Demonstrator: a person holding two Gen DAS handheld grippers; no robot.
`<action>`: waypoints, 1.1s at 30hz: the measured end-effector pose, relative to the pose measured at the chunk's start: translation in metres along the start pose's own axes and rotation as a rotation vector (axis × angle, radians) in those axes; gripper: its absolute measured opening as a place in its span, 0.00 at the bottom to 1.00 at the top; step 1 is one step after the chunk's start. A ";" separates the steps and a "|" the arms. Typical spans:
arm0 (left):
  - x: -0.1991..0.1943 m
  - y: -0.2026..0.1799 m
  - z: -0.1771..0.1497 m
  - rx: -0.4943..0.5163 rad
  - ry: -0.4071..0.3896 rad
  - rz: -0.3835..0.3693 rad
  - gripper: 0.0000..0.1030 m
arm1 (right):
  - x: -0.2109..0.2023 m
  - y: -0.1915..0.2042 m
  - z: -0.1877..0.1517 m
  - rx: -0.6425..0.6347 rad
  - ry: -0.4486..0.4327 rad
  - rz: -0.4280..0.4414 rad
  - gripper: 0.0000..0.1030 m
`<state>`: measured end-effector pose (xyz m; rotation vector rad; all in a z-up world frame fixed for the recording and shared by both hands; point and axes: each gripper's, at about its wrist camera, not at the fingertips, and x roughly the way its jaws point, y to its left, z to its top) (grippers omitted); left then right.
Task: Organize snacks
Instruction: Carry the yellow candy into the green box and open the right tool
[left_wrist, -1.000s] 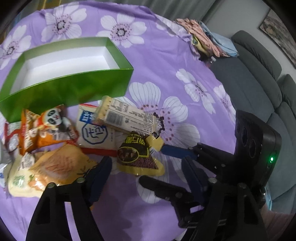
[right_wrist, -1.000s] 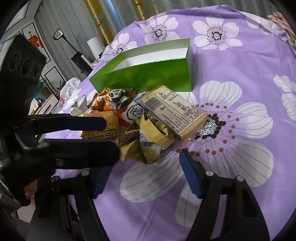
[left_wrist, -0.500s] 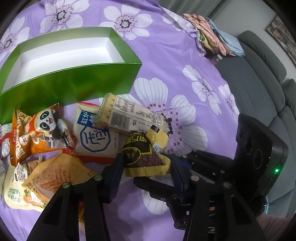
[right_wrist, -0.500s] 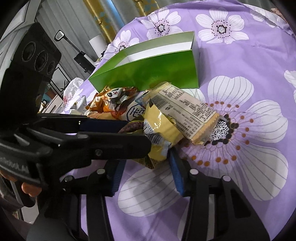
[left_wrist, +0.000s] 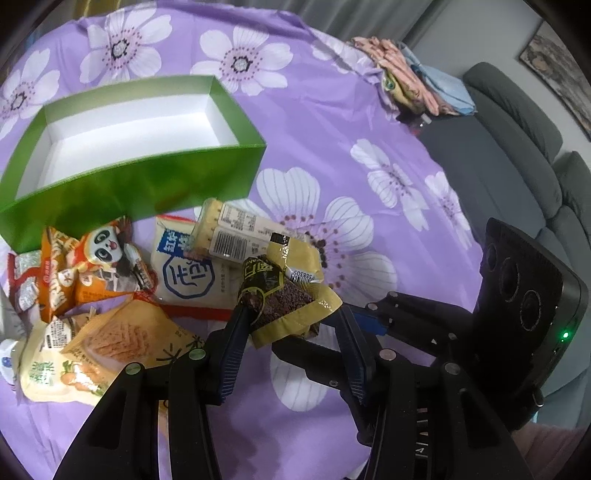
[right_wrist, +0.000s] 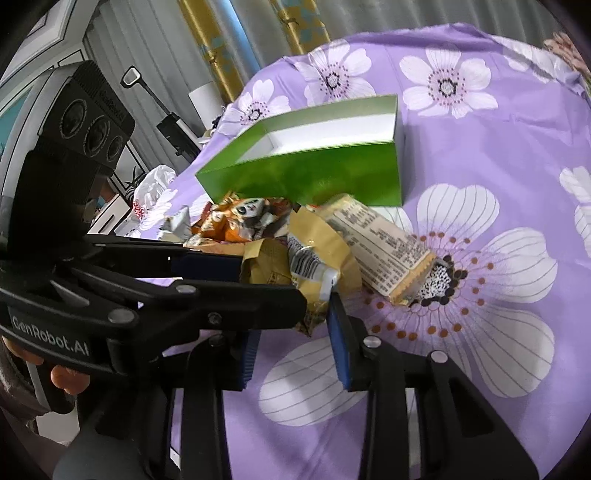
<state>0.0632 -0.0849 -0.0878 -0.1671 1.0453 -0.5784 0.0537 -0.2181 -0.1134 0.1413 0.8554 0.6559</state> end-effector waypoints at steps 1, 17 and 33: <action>-0.004 -0.001 0.001 0.004 -0.010 -0.003 0.47 | -0.004 0.003 0.002 -0.011 -0.008 -0.005 0.34; -0.059 0.021 0.051 -0.003 -0.183 0.030 0.47 | -0.004 0.030 0.075 -0.159 -0.131 -0.003 0.34; -0.041 0.107 0.103 -0.168 -0.209 0.049 0.47 | 0.070 0.031 0.143 -0.215 -0.086 0.000 0.37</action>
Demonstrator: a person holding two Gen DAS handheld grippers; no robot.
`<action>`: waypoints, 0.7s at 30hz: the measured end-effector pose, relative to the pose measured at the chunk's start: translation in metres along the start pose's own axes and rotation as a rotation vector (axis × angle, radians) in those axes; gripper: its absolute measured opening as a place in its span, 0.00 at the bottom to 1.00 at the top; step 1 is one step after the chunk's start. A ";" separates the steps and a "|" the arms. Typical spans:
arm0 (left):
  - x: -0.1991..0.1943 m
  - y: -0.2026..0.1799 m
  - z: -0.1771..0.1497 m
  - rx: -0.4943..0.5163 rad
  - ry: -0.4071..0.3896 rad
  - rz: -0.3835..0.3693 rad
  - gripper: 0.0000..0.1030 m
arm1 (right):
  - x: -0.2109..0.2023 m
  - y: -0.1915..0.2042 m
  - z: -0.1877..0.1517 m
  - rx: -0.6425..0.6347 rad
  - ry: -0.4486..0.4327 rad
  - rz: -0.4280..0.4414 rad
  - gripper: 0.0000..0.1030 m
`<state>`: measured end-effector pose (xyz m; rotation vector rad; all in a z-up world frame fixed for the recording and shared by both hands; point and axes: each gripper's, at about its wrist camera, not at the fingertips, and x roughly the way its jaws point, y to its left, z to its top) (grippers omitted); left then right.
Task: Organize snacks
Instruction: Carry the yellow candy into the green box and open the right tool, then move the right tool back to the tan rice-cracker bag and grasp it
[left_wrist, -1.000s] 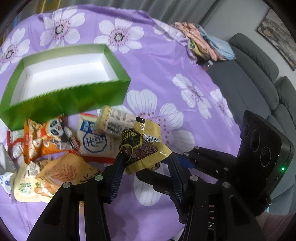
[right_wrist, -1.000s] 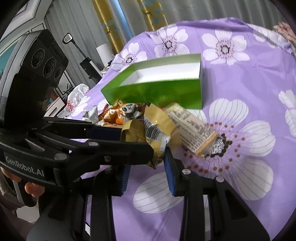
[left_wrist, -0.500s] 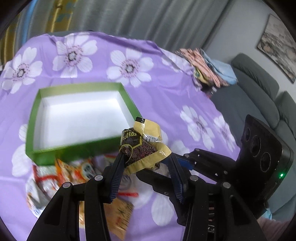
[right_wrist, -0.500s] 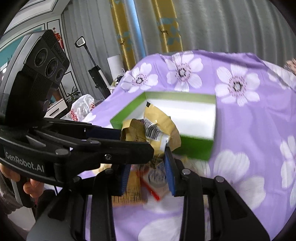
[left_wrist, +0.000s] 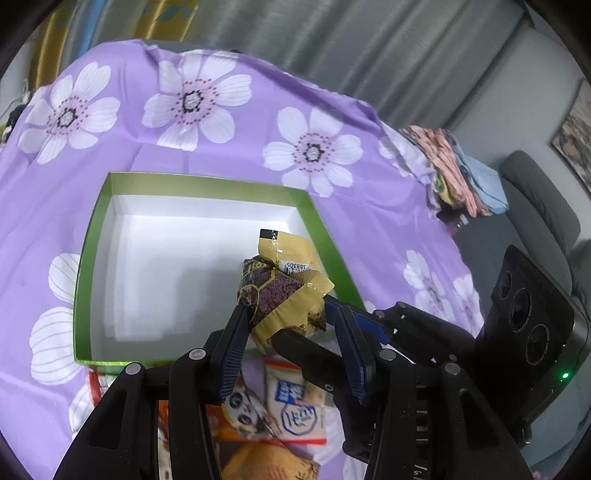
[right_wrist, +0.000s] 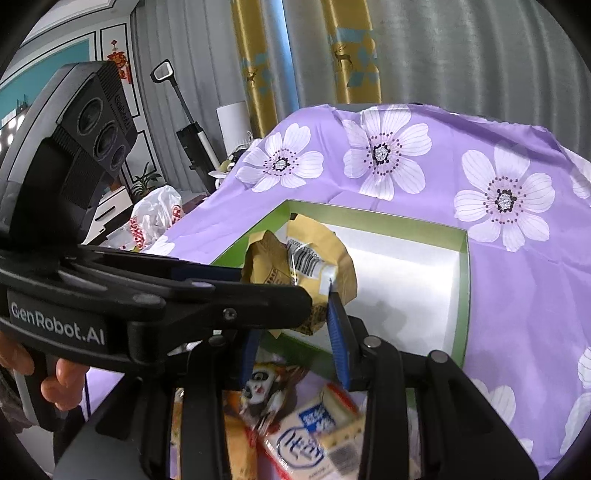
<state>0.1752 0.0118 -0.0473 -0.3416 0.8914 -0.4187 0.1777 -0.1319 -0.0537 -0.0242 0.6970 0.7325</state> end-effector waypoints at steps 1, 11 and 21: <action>0.002 0.004 0.002 -0.012 -0.002 -0.001 0.47 | 0.005 -0.003 0.001 0.007 0.008 -0.005 0.38; -0.010 0.040 -0.003 -0.129 -0.030 0.105 0.81 | -0.011 -0.039 -0.022 0.192 0.007 -0.064 0.62; -0.045 0.047 -0.043 -0.182 -0.020 0.202 0.82 | -0.058 -0.034 -0.063 0.239 0.032 -0.079 0.66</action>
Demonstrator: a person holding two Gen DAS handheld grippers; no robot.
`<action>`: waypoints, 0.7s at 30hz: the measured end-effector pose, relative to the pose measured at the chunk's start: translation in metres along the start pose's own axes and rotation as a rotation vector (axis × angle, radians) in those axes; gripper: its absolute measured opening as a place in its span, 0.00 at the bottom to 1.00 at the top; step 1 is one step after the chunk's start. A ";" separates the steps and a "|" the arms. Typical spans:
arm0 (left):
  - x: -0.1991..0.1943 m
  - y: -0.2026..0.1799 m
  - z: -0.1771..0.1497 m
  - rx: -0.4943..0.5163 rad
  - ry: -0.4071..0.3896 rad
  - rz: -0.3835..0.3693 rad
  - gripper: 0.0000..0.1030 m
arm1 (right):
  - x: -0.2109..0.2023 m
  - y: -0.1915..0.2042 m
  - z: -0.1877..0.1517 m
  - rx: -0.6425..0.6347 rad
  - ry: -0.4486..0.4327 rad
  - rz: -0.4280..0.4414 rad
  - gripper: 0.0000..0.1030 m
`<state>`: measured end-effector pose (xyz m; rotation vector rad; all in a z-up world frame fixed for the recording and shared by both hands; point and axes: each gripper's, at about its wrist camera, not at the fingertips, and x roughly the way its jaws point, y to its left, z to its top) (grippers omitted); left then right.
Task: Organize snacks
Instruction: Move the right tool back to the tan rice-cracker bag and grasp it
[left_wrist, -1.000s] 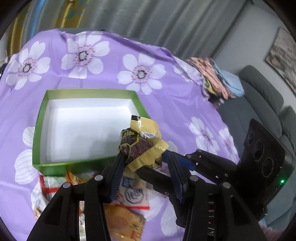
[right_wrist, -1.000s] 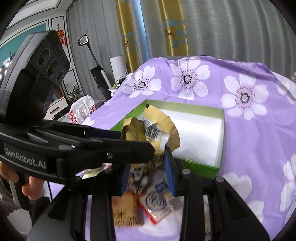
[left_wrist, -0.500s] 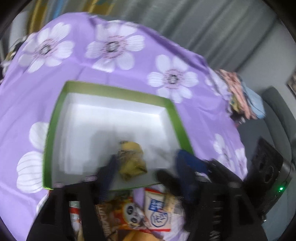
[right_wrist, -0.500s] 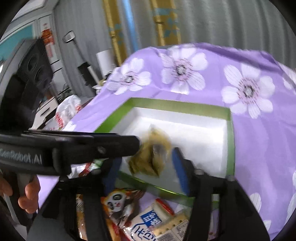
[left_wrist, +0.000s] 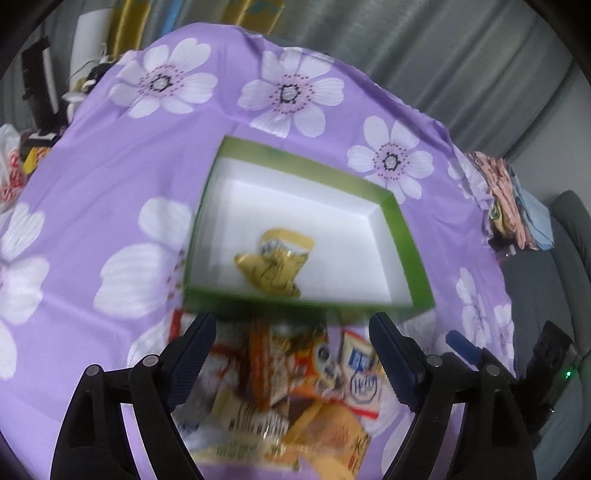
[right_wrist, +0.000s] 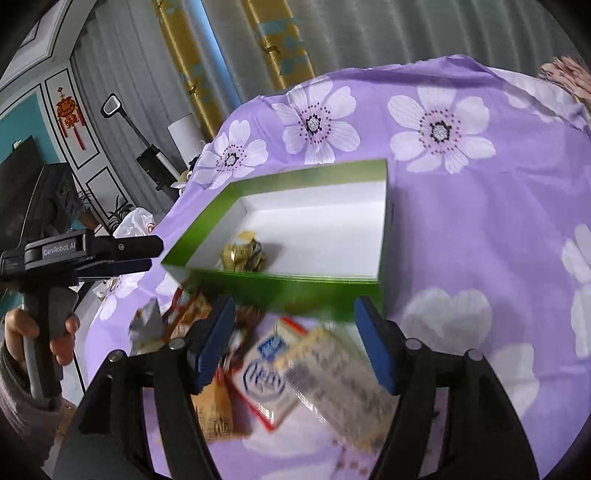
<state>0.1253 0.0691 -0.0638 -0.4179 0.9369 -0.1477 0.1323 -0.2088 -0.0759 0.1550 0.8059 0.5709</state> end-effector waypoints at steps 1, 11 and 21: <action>-0.004 0.001 -0.006 -0.003 0.002 0.012 0.82 | -0.003 0.001 -0.005 -0.002 0.007 -0.002 0.66; -0.025 0.002 -0.049 -0.017 0.027 0.032 0.82 | -0.015 0.020 -0.045 -0.055 0.095 0.057 0.66; -0.029 -0.012 -0.078 0.005 0.054 0.034 0.82 | -0.003 0.038 -0.072 -0.130 0.178 0.091 0.66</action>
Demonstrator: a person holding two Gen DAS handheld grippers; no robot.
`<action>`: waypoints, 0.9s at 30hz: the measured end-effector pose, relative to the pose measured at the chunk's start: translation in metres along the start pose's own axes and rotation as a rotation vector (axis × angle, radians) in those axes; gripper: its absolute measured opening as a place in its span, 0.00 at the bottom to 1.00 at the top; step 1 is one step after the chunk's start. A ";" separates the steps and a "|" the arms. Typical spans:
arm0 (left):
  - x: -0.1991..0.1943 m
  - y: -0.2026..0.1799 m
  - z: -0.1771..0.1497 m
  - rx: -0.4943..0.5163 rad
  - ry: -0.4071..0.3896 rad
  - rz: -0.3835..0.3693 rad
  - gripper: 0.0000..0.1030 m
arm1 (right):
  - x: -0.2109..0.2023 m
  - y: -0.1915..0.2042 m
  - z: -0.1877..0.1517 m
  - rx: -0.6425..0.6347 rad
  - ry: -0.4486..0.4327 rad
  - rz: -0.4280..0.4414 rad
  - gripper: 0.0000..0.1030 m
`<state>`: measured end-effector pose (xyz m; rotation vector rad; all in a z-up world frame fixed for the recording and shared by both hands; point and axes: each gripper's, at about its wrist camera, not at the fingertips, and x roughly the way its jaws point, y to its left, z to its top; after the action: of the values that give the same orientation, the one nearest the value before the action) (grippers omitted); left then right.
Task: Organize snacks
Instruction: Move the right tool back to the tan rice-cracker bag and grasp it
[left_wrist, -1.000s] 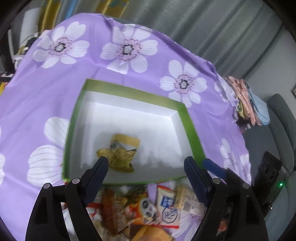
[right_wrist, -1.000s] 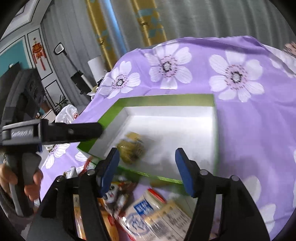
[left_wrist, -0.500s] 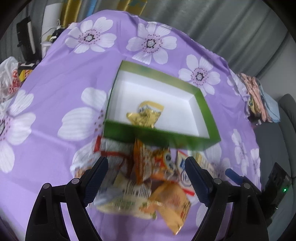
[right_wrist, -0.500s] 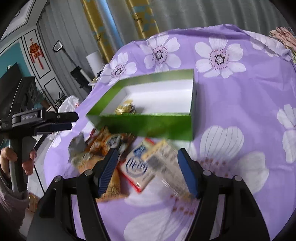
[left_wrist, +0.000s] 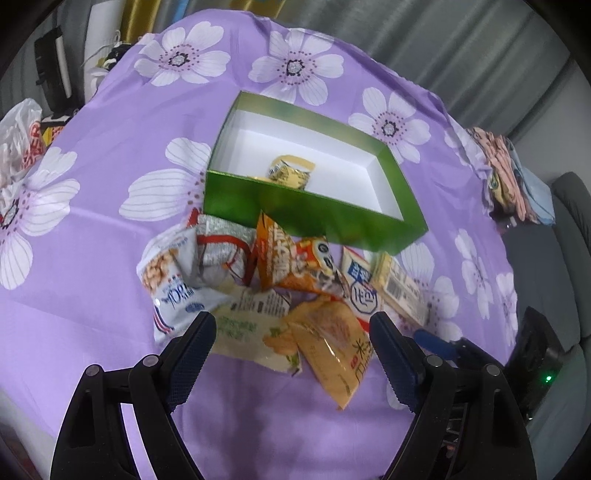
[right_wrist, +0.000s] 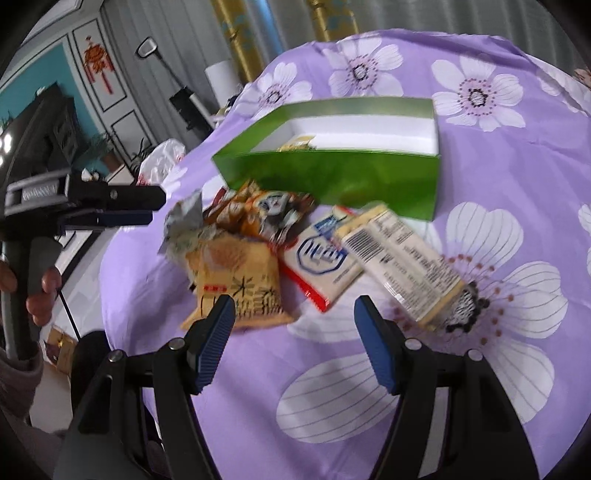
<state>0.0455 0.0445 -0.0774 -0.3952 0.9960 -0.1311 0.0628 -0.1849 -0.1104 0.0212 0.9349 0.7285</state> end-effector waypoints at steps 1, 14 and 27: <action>0.001 -0.002 -0.002 0.008 0.002 0.000 0.82 | 0.002 0.002 -0.002 -0.009 0.006 0.009 0.66; 0.014 -0.034 -0.030 0.142 0.033 -0.054 0.82 | 0.016 0.008 -0.008 -0.050 0.041 0.040 0.65; 0.030 -0.039 -0.037 0.159 0.061 -0.072 0.68 | 0.035 0.014 -0.003 -0.095 0.055 0.109 0.64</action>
<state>0.0334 -0.0097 -0.1043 -0.2824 1.0237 -0.2869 0.0661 -0.1546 -0.1334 -0.0313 0.9561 0.8775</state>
